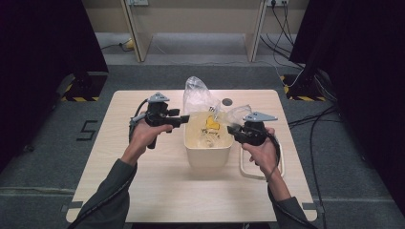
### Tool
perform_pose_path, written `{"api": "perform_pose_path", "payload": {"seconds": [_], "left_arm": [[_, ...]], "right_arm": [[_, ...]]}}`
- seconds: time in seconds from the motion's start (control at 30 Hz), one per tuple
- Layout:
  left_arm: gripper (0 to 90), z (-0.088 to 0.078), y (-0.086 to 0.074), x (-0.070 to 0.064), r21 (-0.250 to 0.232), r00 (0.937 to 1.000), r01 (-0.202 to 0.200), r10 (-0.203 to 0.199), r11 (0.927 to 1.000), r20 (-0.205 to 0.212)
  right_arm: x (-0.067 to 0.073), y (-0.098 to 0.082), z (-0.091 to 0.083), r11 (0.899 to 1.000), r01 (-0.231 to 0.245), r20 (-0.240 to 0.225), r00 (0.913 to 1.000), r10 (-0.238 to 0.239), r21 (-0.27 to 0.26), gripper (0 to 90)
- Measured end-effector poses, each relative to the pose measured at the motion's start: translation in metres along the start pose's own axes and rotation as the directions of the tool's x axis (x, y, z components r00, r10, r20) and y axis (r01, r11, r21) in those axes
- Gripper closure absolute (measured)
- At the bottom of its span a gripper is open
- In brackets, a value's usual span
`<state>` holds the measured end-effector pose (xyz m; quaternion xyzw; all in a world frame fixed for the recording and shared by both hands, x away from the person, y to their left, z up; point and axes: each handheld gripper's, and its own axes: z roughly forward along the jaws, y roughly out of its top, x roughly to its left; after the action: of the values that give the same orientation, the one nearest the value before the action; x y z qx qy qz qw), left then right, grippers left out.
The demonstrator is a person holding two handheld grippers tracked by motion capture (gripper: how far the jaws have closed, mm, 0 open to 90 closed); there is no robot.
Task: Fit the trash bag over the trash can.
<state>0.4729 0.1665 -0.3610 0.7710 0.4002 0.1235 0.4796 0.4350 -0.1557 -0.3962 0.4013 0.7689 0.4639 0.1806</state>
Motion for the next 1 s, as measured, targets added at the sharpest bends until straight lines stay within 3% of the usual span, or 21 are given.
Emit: {"api": "perform_pose_path", "payload": {"seconds": [0.13,0.23,0.3,0.33,0.4,0.47,0.63,0.8,1.0], "left_arm": [[43.8,0.016,0.002,0.011,0.001,0.9985,0.036,-0.036,0.9994,-0.041],[43.7,0.025,0.003,0.015,-0.012,0.9979,0.050,-0.050,0.9987,-0.040],[51.7,0.030,0.003,0.013,-0.010,0.9991,0.011,-0.011,0.9999,-0.040],[60.6,0.031,0.002,0.012,-0.008,0.9992,-0.003,0.002,1.0000,-0.041],[69.4,0.031,0.000,0.006,0.013,0.9991,-0.031,0.031,0.9994,-0.028],[72.5,0.029,-0.004,0.000,0.037,0.9971,-0.068,0.069,0.9970,-0.030],[77.2,0.018,-0.015,-0.015,0.073,0.9895,-0.141,0.143,0.9873,-0.019],[78.2,0.010,-0.023,-0.020,0.074,0.9890,-0.148,0.148,0.9862,0.009],[77.5,0.006,-0.025,-0.022,0.074,0.9882,-0.153,0.152,0.9854,0.017]], "right_arm": [[0.001,-0.001,-0.004,1.000,0.000,-0.003,1.0000,0.000,-0.005,71.5],[0.000,-0.001,-0.006,0.999,-0.043,0.012,0.9990,0.043,-0.010,59.1],[0.000,0.000,-0.007,0.997,-0.070,0.026,0.9972,0.071,-0.007,47.8],[0.000,0.001,-0.010,0.996,-0.092,0.038,0.9950,0.092,-0.016,44.1],[-0.001,0.003,-0.017,0.993,-0.108,0.053,0.9926,0.110,-0.040,40.2],[-0.001,0.005,-0.025,0.993,-0.106,0.073,0.9912,0.110,-0.059,39.1],[-0.001,0.010,-0.044,0.988,-0.121,0.073,0.9891,0.128,-0.095,37.8],[-0.003,0.012,-0.049,0.987,-0.129,0.093,0.9860,0.138,-0.096,35.9],[-0.006,0.012,-0.043,0.988,-0.140,0.101,0.9841,0.146,-0.061,30.0]]}}
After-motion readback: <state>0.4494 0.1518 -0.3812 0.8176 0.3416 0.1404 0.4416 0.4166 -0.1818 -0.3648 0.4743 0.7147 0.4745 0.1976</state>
